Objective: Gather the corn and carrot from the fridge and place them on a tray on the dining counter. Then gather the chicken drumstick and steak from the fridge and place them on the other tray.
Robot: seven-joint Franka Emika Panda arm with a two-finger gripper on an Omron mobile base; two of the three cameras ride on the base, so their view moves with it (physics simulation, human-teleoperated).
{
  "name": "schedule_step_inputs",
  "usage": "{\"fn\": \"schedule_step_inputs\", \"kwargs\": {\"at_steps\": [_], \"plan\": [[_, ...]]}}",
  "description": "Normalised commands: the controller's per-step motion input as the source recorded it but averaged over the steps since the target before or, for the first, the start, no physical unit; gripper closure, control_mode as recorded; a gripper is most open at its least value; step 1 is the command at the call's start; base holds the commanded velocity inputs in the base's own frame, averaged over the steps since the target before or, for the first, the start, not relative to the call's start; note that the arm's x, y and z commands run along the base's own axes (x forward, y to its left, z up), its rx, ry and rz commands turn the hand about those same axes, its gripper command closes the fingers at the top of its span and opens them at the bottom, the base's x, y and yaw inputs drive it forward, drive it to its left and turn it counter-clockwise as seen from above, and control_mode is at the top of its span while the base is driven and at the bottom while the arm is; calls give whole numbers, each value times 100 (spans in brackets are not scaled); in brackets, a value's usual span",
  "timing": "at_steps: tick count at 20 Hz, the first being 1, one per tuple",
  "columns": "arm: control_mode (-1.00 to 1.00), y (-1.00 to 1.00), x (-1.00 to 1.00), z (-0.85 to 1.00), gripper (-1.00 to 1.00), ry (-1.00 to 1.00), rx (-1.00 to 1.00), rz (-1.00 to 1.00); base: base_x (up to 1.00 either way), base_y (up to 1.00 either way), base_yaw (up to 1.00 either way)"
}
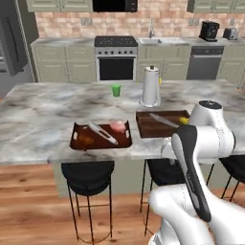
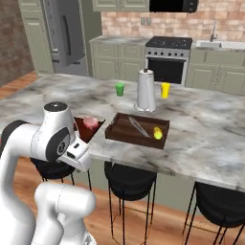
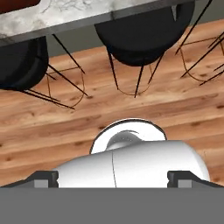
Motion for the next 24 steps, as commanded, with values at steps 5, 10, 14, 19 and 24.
{"fn": "schedule_step_inputs", "kwargs": {"at_steps": [5, 10, 14, 19, 24], "plan": [[100, 0, 0, 0, -100, 0, 0, 0, 0, 100, 0], [100, 0, 0, 0, -100, 0, 0, 0, 0, 100, -1], [100, 0, 0, 0, -100, 0, 0, 0, 9, 100, -4], [100, 0, 0, 0, -100, 0, 0, 0, 26, 100, -2], [100, 0, 0, 0, -100, 0, 0, 0, 34, 100, 0]]}}
